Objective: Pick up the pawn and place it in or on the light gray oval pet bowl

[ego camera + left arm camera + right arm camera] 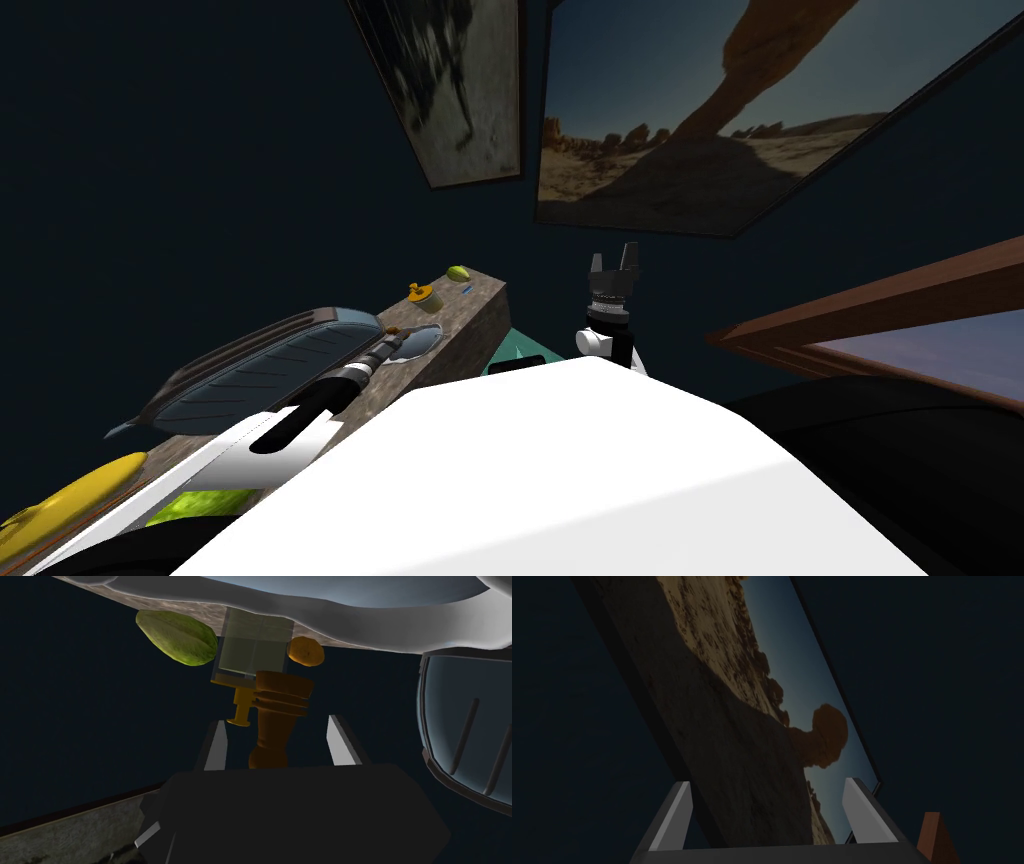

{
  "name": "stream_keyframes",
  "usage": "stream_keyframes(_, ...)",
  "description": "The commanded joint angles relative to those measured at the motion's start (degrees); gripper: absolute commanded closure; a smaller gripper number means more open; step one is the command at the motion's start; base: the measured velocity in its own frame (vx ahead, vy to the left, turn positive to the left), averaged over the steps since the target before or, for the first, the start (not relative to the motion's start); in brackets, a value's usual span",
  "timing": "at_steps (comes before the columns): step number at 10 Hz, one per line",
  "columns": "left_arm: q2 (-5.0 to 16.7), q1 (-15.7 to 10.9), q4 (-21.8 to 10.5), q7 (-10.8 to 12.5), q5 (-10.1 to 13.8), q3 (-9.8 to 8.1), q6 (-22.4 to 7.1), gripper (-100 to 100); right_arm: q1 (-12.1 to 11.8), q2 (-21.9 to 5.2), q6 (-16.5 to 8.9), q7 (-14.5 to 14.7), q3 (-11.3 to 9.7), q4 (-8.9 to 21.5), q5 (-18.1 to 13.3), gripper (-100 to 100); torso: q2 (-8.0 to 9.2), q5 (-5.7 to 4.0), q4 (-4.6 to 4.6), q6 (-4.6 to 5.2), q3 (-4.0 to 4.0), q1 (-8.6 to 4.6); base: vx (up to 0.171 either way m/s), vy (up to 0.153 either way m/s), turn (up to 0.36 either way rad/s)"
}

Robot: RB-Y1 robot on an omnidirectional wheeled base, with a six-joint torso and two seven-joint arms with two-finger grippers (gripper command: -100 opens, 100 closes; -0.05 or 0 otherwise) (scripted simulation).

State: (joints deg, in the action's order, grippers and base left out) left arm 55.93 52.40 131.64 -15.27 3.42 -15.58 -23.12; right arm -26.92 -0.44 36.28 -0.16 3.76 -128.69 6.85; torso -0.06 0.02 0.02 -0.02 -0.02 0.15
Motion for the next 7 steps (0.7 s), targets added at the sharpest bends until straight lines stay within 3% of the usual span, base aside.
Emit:
stream_keyframes(1,0.0,0.0,0.0,0.0,0.0,0.0,0.0,-100,0.0,0.0,0.0,0.0,0.0,0.0,0.0,0,0.0,0.0,0.0,0.0,0.0,0.0,0.002,0.006,-0.001)
stream_keyframes(4,0.0,0.0,0.0,0.0,0.0,0.0,0.0,-100,0.0,0.0,0.0,0.0,0.0,0.0,0.0,0,0.04,-0.04,0.01,0.0,0.02,-0.14,0.0,0.0,0.0)
stream_keyframes(5,0.0,0.0,0.0,0.0,0.0,0.0,0.0,0,0.0,0.0,0.0,0.0,0.0,0.0,0.0,0,0.04,-0.04,0.01,0.0,0.02,-0.14,0.0,0.0,0.0)
stream_keyframes(6,1.02,1.33,2.86,0.41,0.77,-1.46,-1.56,-100,0.0,0.0,0.0,0.0,0.0,0.0,0.0,0,0.04,-0.04,0.01,0.0,0.03,-0.15,0.027,0.024,0.118)
stream_keyframes(7,1.52,2.0,4.47,0.61,1.16,-2.19,-2.34,-100,-0.01,0.0,0.0,0.0,0.0,0.0,0.0,0,-0.03,-0.04,0.0,-0.03,-0.01,-0.09,0.046,0.039,0.115)
